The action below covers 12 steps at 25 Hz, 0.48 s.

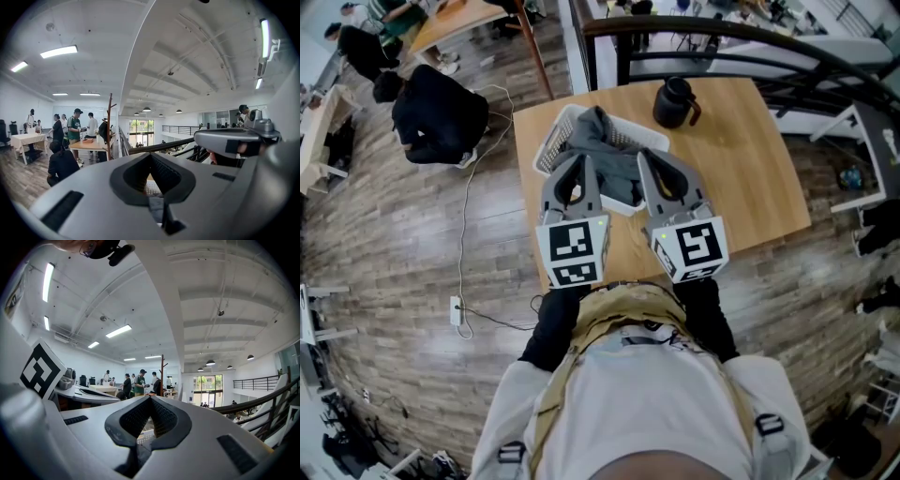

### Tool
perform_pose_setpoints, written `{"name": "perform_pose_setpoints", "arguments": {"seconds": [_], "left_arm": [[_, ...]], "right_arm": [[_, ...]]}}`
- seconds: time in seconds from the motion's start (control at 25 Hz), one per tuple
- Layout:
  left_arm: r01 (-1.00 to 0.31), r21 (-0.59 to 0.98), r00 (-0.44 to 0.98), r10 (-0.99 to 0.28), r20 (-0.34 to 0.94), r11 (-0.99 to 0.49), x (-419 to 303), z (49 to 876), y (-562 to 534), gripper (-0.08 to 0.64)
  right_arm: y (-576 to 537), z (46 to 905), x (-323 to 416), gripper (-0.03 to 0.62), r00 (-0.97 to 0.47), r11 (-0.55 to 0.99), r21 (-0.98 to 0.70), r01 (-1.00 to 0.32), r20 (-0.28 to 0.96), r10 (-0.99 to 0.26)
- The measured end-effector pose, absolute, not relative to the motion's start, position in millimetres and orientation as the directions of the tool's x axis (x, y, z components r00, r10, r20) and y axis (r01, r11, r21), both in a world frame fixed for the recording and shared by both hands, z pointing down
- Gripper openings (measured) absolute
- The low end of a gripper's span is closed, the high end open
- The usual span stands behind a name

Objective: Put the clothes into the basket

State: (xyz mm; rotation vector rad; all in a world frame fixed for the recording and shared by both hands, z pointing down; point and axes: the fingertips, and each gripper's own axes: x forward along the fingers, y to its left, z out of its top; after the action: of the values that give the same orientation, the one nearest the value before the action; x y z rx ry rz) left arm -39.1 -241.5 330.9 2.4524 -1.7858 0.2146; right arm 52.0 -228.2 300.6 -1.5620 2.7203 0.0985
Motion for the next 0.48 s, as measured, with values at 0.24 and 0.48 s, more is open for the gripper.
{"name": "perform_pose_setpoints", "arguments": {"seconds": [0.24,0.48], "left_arm": [[-0.95,-0.004,0.307,-0.936,0.175,-0.312,-37.4,333.9,-238.7,-0.002],[-0.948,0.002,0.314,-0.933,0.175,-0.319,-35.1,332.9,-236.3,-0.002]], "right_arm": [[-225.5,303.1,52.4,0.021,-0.504,0.502,0.057,-0.863,-0.034,-0.863],[-221.2,301.5,54.0,0.02,-0.502,0.5,0.064,-0.864,-0.033,-0.864]]}}
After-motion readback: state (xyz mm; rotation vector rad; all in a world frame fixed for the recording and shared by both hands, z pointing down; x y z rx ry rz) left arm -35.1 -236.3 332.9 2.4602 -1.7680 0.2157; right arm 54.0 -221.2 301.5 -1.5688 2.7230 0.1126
